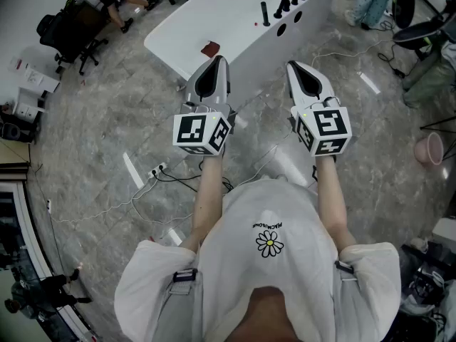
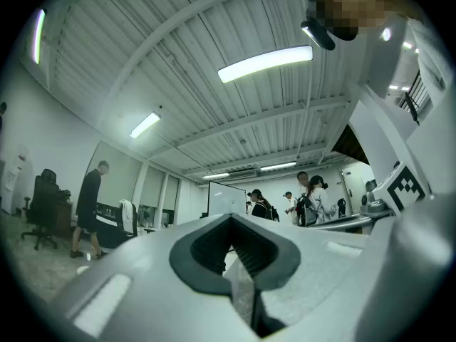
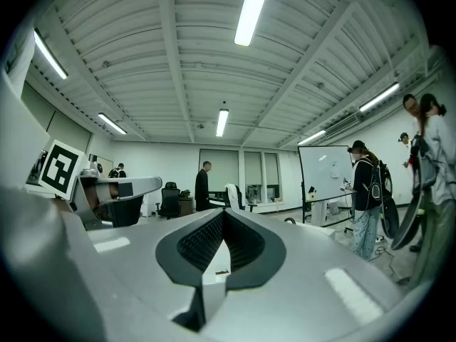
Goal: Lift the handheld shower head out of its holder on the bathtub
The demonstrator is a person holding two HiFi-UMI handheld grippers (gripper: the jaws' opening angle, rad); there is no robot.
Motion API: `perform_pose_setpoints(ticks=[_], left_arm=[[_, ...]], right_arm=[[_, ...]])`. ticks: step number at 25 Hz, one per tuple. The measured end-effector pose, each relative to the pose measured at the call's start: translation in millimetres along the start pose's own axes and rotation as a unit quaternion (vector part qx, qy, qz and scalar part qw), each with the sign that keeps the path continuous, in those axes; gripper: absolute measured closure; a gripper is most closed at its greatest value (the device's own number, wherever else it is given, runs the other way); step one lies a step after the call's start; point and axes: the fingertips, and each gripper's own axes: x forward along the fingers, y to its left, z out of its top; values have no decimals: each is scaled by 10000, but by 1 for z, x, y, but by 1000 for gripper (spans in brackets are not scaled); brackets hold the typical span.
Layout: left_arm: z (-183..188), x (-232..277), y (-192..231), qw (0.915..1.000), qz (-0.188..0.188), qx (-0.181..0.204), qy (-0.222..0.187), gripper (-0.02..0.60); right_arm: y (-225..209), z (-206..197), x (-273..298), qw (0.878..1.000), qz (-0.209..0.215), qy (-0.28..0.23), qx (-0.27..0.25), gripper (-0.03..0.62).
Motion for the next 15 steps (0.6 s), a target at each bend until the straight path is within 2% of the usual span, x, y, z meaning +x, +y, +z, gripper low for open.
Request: perform_pose_setpoints(ticks=[9, 15], left_arm=[[-1, 4, -3, 10000, 5, 40, 70, 581], [-6, 1, -4, 9996, 11, -266, 66, 581]], right_arm=[[-5, 1, -3, 10000, 4, -62, 66, 571], [-9, 9, -15, 9991, 127, -263, 323, 570]])
